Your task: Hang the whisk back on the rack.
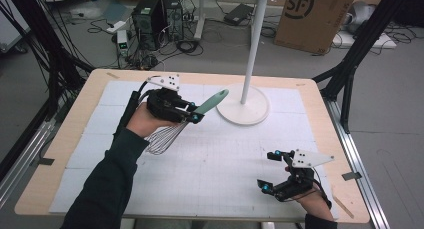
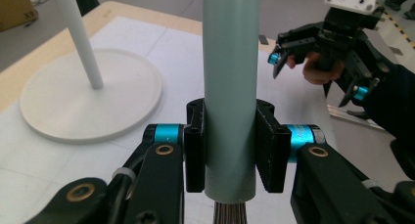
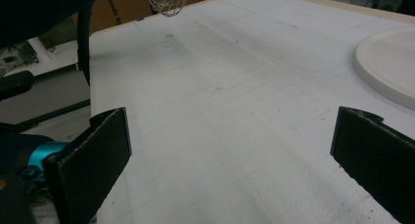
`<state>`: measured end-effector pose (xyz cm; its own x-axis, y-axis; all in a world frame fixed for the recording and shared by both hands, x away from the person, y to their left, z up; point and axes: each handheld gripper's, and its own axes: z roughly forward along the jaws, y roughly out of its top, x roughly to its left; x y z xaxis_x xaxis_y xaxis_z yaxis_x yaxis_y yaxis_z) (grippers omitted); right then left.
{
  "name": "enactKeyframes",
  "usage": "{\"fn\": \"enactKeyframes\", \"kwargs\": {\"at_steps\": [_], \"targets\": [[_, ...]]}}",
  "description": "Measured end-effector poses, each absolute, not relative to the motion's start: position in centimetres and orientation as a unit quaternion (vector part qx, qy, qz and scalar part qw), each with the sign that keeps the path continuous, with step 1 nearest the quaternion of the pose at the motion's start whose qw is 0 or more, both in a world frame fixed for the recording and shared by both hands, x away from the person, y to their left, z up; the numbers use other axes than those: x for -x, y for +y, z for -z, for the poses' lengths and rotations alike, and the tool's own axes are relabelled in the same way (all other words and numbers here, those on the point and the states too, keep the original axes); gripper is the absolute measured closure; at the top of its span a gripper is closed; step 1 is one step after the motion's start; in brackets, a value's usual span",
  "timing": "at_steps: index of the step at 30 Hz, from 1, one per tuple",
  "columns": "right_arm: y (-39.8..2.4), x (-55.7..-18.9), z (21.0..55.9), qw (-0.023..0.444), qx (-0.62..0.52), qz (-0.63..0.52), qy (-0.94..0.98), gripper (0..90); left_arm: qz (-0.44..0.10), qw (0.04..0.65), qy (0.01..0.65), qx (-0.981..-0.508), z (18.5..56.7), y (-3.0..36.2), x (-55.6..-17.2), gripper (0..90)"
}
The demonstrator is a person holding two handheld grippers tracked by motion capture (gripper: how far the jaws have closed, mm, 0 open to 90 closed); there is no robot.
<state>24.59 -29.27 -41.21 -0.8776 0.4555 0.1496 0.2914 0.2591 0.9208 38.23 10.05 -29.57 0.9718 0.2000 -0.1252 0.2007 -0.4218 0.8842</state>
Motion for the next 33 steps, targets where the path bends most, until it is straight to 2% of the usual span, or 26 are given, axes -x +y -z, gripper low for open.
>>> {"fn": "enactKeyframes", "kwargs": {"at_steps": [16,33], "targets": [[-29.6,-24.5,41.1,0.07,-0.236,-0.567,0.786,0.2,-0.019,0.569,0.114,-0.814,26.4,7.0,-39.7,69.5],[-29.9,-24.5,41.2,0.07,-0.238,-0.571,0.783,0.2,-0.041,0.595,0.131,-0.792,24.1,6.6,-42.1,69.5]]}}
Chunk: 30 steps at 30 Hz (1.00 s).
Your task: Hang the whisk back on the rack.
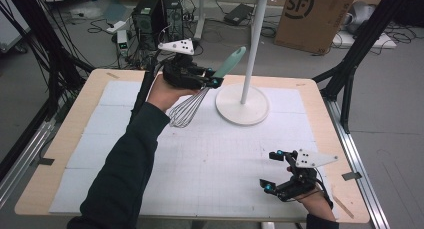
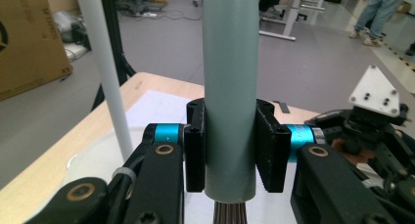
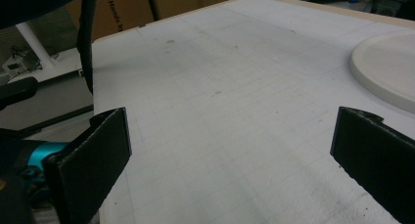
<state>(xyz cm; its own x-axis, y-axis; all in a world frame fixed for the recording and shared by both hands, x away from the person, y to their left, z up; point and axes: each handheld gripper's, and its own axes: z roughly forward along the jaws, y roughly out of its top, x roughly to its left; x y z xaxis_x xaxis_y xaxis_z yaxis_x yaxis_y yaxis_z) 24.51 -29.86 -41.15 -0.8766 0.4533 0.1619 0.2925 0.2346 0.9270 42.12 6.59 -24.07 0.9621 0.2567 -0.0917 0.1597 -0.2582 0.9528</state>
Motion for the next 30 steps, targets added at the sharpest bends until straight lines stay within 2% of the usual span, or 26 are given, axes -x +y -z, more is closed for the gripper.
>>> {"fn": "enactKeyframes", "kwargs": {"at_steps": [16,30], "targets": [[-30.1,-24.5,41.1,0.07,-0.239,-0.576,0.778,0.2,-0.066,0.608,0.129,-0.78,20.4,5.7,-43.7,69.5],[-29.9,-24.6,41.0,0.07,-0.237,-0.572,0.783,0.2,-0.069,0.626,0.153,-0.762,19.8,5.3,-45.8,69.4]]}}
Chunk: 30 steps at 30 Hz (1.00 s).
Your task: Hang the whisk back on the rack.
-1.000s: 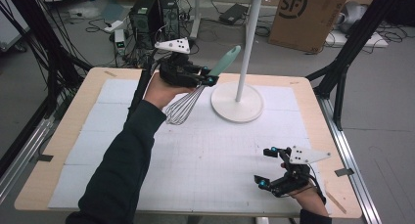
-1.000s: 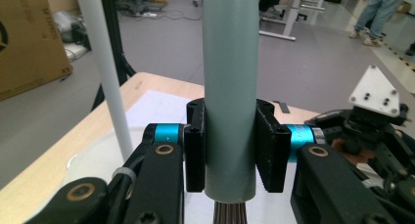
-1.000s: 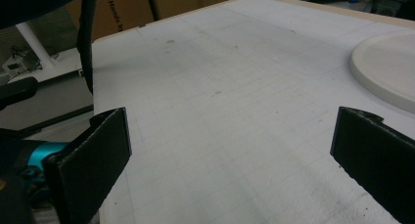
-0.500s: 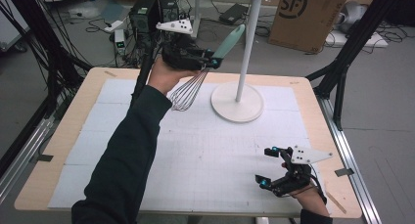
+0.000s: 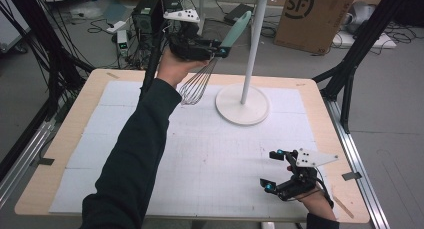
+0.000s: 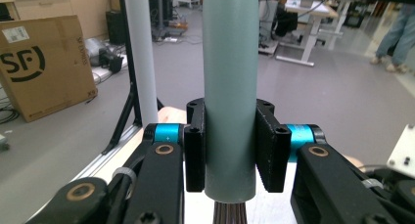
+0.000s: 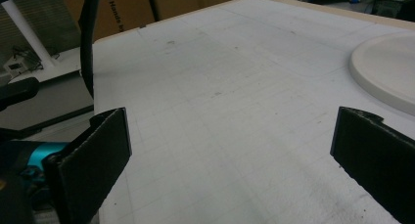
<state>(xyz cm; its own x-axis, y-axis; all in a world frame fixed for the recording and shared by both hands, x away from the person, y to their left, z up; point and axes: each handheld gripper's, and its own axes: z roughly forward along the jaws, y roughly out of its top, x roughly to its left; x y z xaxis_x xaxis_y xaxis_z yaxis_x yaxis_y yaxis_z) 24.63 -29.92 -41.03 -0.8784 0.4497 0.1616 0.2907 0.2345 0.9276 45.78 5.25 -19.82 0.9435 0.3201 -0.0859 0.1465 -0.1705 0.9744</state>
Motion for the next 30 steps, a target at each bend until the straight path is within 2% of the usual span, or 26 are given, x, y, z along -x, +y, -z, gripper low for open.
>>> {"fn": "enactKeyframes", "kwargs": {"at_steps": [30], "targets": [[-30.7,-24.4,40.7,0.073,-0.233,-0.583,0.775,0.2,-0.124,0.619,0.18,-0.754,17.3,2.4,-48.2,69.4]]}}
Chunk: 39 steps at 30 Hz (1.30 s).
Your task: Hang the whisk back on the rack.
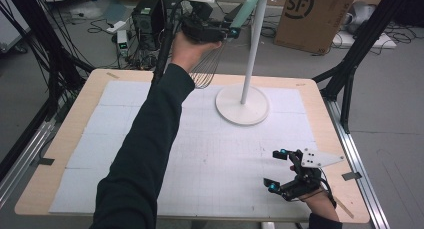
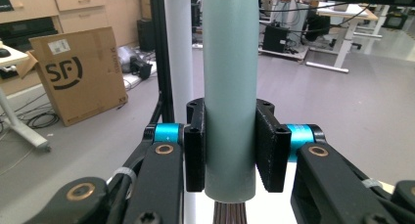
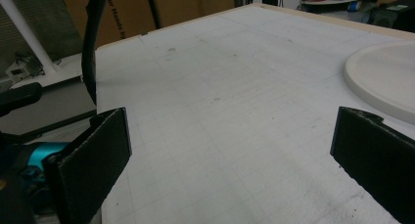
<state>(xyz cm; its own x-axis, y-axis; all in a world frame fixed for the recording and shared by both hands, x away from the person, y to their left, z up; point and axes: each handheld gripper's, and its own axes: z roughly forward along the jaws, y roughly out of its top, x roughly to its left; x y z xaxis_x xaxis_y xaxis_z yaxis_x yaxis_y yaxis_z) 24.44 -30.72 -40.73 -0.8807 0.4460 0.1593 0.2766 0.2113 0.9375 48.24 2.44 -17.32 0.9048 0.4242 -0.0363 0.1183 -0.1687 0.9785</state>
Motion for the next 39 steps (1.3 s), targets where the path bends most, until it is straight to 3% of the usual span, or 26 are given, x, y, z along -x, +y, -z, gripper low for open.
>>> {"fn": "enactKeyframes", "kwargs": {"at_steps": [21,39], "targets": [[-30.5,-24.4,40.8,0.067,-0.227,-0.582,0.778,0.2,-0.139,0.607,0.192,-0.758,18.0,2.0,-49.2,69.4],[-30.7,-24.5,40.9,0.067,-0.228,-0.581,0.778,0.2,-0.12,0.608,0.205,-0.758,19.2,1.2,-50.1,69.1]]}}
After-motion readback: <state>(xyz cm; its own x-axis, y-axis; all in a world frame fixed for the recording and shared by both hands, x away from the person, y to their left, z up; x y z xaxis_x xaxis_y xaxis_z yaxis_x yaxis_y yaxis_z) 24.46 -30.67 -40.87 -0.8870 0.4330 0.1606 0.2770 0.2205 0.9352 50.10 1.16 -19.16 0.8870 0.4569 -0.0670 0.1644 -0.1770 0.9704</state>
